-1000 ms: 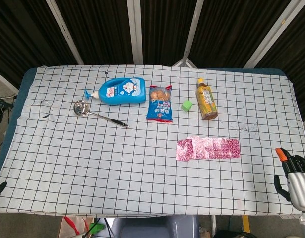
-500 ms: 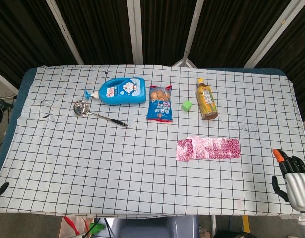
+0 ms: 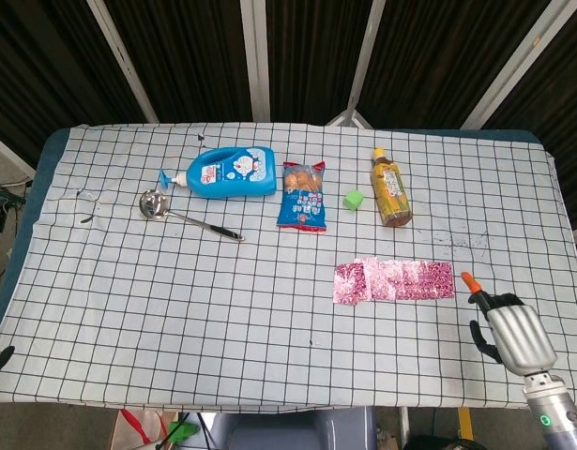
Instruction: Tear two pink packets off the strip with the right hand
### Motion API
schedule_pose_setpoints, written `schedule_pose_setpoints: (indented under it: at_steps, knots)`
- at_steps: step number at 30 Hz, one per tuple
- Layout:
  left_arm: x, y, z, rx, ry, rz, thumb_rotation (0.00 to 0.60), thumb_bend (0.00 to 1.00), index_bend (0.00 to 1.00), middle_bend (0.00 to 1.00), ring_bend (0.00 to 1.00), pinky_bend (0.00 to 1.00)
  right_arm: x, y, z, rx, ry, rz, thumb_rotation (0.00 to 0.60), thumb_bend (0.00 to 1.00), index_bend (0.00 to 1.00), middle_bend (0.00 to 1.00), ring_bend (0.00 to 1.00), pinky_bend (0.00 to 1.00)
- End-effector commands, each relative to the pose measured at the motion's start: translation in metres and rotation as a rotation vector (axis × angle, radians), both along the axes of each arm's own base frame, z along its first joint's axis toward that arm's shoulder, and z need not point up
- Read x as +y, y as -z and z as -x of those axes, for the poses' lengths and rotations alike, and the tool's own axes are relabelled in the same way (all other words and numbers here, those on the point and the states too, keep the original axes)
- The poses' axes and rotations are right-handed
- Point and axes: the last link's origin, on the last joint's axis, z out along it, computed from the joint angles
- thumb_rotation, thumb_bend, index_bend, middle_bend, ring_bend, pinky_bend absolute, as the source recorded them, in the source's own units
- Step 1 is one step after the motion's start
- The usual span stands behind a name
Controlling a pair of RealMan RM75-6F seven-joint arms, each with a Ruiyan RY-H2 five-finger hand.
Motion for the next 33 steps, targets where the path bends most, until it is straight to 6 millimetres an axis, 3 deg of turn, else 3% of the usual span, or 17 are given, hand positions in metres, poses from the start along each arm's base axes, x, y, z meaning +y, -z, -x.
schedule_pose_setpoints:
  at_steps: [1, 6, 13, 24, 33]
  knots:
    - [0.001, 0.000, 0.000, 0.000, -0.002, 0.001, 0.600, 0.28, 0.16, 0.00, 0.00, 0.08, -0.018, 0.011, -0.017, 0.014, -0.027, -0.038, 0.600, 0.56, 0.00, 0.54, 0.62, 0.52]
    - [0.002, 0.001, 0.000, 0.002, -0.003, 0.005, 0.600, 0.28, 0.16, 0.00, 0.00, 0.08, -0.033, 0.032, -0.035, 0.023, -0.056, -0.074, 0.600, 0.58, 0.02, 0.67, 0.74, 0.62]
    - [0.003, 0.000, 0.001, 0.002, -0.009, -0.001, 0.600, 0.28, 0.16, 0.00, 0.00, 0.08, -0.047, 0.070, -0.056, 0.072, -0.089, -0.178, 0.600, 0.82, 0.09, 0.83, 0.85, 0.70]
    - [0.004, 0.000, 0.002, 0.003, -0.018, -0.003, 0.600, 0.28, 0.16, 0.00, 0.00, 0.08, -0.057, 0.123, -0.080, 0.125, -0.088, -0.301, 0.600, 0.87, 0.09, 0.84, 0.86, 0.70]
    - [0.008, -0.001, 0.004, -0.007, -0.023, -0.006, 0.600, 0.28, 0.16, 0.00, 0.00, 0.08, -0.064, 0.148, -0.093, 0.148, -0.088, -0.339, 0.600, 0.87, 0.09, 0.84, 0.86, 0.70]
